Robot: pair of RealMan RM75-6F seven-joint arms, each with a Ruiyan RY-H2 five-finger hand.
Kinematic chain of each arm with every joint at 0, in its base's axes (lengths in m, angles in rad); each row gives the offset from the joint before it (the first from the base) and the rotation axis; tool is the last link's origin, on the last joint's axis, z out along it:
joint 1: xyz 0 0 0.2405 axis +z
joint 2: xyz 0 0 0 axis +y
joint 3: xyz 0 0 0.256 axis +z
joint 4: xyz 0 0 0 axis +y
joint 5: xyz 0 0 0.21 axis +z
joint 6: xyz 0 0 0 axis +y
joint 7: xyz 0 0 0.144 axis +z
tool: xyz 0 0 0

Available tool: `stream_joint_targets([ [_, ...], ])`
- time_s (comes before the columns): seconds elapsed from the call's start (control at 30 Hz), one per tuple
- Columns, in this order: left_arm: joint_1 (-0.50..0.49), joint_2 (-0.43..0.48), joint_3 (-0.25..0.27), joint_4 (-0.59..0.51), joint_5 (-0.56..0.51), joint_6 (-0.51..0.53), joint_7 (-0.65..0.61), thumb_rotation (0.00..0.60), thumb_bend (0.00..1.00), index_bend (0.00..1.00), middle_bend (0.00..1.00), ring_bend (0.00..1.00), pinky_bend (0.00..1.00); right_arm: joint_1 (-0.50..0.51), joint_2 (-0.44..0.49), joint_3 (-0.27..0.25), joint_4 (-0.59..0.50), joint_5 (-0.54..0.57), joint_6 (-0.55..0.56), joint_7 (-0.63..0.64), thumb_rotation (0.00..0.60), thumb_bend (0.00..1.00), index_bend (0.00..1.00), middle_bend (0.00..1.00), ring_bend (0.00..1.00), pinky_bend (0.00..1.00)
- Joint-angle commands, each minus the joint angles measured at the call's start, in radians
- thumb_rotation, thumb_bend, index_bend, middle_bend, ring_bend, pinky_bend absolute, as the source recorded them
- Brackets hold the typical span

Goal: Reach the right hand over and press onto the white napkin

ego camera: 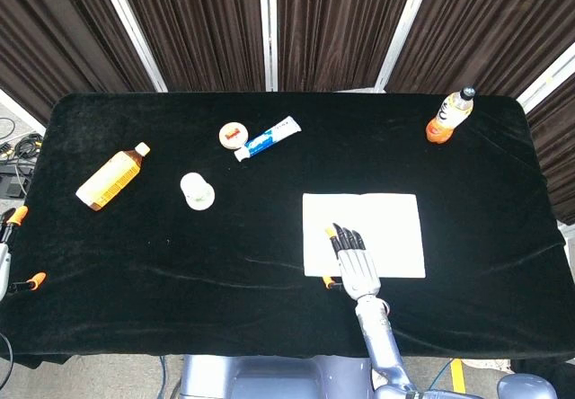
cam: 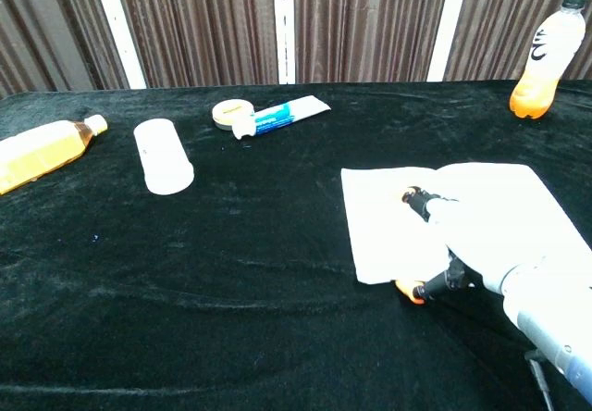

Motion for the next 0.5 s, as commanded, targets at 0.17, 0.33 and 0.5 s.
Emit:
stream_joint_targets([
  [0.17,0.000,-0.003,0.000,0.000,-0.001,0.001,0.002,0.600,0.17,0.00,0.00,0.00,0.00,-0.023,-0.040,0.032,0.051,-0.067,0.070,0.106,0.600,0.34,0.00,0.00,0.00,0.00],
  [0.33,0.001,-0.007,-0.002,0.000,0.001,0.008,0.002,0.600,0.17,0.00,0.00,0.00,0.00,-0.038,-0.044,0.065,0.042,-0.054,0.096,0.115,0.600,0.37,0.00,0.00,0.00,0.00],
  [0.5,0.002,-0.010,-0.005,0.001,-0.004,0.012,0.005,0.600,0.17,0.00,0.00,0.00,0.00,-0.055,-0.037,0.092,0.038,-0.058,0.151,0.097,0.600,0.38,0.00,0.00,0.00,0.00],
])
